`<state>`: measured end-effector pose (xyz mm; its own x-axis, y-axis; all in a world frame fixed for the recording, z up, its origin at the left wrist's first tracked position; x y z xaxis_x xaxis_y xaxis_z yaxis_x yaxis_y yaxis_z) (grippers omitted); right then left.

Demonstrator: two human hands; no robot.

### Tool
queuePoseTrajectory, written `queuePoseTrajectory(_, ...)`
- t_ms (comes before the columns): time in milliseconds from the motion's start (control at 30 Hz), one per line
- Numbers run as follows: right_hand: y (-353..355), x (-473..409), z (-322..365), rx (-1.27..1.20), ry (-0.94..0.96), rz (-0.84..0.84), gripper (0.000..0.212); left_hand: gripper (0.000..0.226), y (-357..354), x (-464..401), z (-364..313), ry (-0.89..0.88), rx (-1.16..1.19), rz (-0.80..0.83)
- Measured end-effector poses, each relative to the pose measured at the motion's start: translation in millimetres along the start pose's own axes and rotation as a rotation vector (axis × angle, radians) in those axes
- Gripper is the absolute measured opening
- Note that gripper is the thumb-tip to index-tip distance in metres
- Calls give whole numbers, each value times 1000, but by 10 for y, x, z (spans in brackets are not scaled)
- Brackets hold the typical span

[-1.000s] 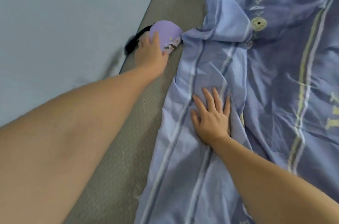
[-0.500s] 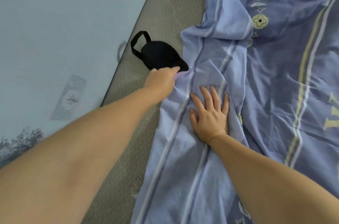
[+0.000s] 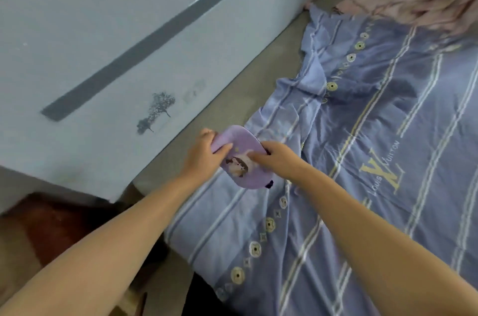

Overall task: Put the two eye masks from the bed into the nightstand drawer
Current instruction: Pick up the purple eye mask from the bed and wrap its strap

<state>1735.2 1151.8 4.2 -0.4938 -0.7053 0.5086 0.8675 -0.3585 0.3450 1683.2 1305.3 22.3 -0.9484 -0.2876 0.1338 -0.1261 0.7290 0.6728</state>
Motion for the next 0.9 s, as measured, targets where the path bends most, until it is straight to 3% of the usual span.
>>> queuePoseTrajectory(67,-84,374,325,-12,15,-3,30,32,383,494,-111,85,23,-132)
queuePoseTrajectory(167,-260,804,825,-16,106,6,40,21,872,1235,-345,63,71,-293)
queuePoseTrajectory(200,-337,917,982,-20,138,12,40,37,990,1460,-472,16,24,-317)
queuePoseTrajectory(267,-543,1123,1288,-5,205,32,41,70,1081,1870,-721,-105,-185,-250)
queuePoseTrajectory(333,-823,1312,1581,-10,272,77,36,74,1063,2249,-882,-127,-405,-127)
queuePoseTrajectory(367,-984,1403,1706,-35,301,113,36,65,1077,2422,-884,-97,-440,-81)
queuePoseTrajectory(467,-1435,1684,2044,-99,394,176,46,14,1351,3004,-869,-19,-285,-129)
queuePoseTrajectory(533,-1693,1894,2231,-67,473,175,53,26,1527,3413,-778,23,-129,-163)
queuePoseTrajectory(600,-1948,2153,2394,-21,561,169,36,35,1681,3863,-666,88,23,-179)
queuePoseTrajectory(700,-2572,2596,2504,14,587,356,28,32,1807,4558,-534,137,155,-157)
queuePoseTrajectory(800,-3237,3031,2528,-2,588,522,14,28,1897,5237,-461,90,294,-233)
queuePoseTrajectory(900,-3609,3315,2610,-169,622,484,15,32,1951,5793,-343,-4,629,-389)
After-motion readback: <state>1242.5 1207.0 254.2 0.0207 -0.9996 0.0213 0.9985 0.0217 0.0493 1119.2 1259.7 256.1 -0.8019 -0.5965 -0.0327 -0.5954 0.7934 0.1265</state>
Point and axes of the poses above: each hand's wrist, its own x-axis away from the middle knuckle, its own y-axis out of the back of the hand, z = x × y, the point moved 9 cm from there along -x, towards the middle knuckle, and after that the axes turned 11 degrees about z, right-handed, at the moved point
